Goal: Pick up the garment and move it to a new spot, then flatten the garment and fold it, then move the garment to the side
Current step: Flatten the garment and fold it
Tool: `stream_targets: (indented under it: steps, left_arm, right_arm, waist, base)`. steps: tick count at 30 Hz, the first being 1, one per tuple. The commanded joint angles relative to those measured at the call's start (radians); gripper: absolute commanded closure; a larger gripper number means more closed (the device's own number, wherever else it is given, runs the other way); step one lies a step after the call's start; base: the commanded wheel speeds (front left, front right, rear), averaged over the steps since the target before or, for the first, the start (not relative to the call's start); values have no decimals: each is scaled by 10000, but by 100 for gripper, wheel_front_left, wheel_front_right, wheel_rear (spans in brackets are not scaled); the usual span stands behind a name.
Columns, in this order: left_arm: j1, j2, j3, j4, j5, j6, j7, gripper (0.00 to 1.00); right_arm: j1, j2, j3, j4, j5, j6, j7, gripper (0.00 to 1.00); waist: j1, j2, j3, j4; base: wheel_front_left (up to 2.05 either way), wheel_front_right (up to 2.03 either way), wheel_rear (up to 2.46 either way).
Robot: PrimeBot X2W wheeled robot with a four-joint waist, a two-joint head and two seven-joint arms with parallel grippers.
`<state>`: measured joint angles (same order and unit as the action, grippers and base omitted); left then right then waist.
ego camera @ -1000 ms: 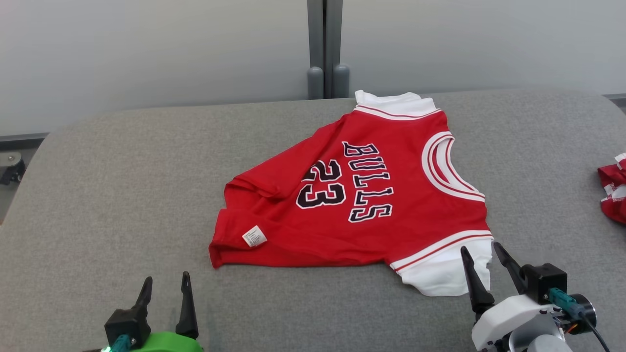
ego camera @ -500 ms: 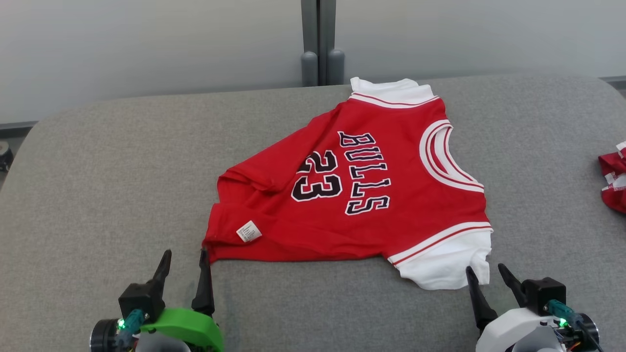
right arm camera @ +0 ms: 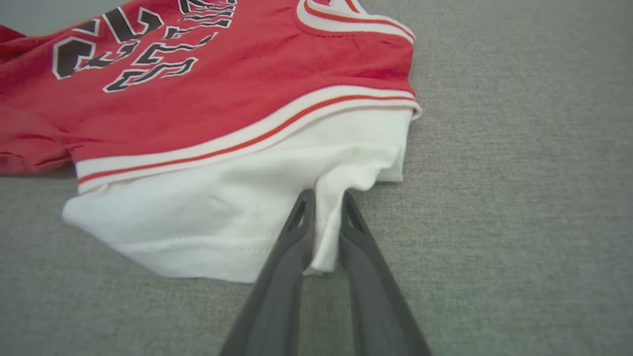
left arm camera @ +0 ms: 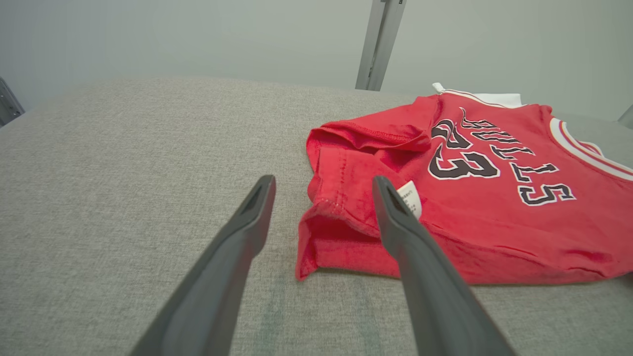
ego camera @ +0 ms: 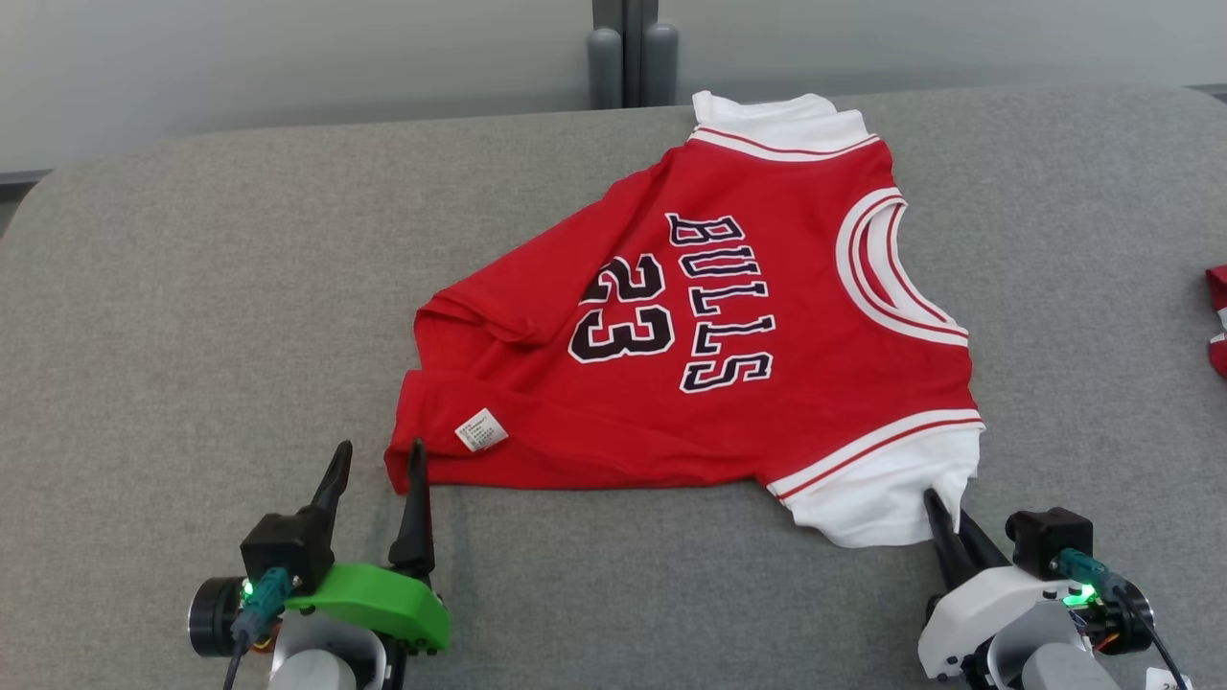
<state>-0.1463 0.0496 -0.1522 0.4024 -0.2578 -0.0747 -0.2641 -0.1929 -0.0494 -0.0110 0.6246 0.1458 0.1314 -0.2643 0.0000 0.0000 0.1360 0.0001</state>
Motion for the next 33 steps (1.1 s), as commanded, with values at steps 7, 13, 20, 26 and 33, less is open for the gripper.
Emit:
stream_targets:
  steps: [7,13,20,26,33]
  left_arm:
    - [-191,27,-165,-229,-273,-189,1,0]
    - [-250,29,-254,-97,-583,-385,1,0]
    - [-649,35,-203,664,-771,-500,1,0]
    - [-1104,33,151,1144,-660,-554,1,0]
    - [-1273,31,-14,1495,-825,-567,1,22]
  right_arm:
    - [95,-38,-253,-225,147,-16,4,100]
    - [68,-38,-170,-359,191,-16,6,100]
    - [-50,-36,4,-469,250,-16,6,100]
    - [-108,-38,49,-543,275,-16,6,100]
    - [-16,-38,101,-488,240,-16,6,100]
  waist:
    - [0,0,169,-16]
    - [0,0,246,-138]
    - [0,0,387,-267]
    - [0,0,540,-320]
    - [0,0,500,-317]
  base:
    - [0,0,0]
    - [0,0,0]
    - [0,0,0]
    - [0,0,0]
    - [0,0,0]
